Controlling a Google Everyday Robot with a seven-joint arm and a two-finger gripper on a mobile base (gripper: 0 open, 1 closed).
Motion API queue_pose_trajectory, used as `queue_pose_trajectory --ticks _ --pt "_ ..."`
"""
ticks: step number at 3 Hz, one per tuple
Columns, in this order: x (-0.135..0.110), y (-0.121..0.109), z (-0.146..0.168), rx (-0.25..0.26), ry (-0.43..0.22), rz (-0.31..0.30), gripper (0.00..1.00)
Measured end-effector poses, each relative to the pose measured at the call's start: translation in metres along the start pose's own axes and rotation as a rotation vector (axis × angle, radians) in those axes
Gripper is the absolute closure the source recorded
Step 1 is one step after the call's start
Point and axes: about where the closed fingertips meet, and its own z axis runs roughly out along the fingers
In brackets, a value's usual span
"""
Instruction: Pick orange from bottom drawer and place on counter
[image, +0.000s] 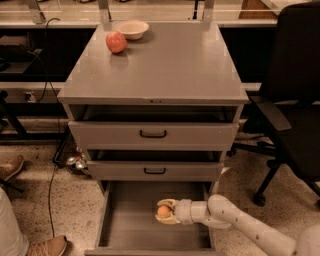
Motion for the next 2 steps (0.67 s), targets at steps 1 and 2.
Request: queue_pose_trajectory --ticks 1,2 --pt "-0.069 -0.009 -0.064 0.134 0.022 -0.133 1.00" --pt "-0.147 0.016 -0.115 0.182 0.035 -0.238 1.00"
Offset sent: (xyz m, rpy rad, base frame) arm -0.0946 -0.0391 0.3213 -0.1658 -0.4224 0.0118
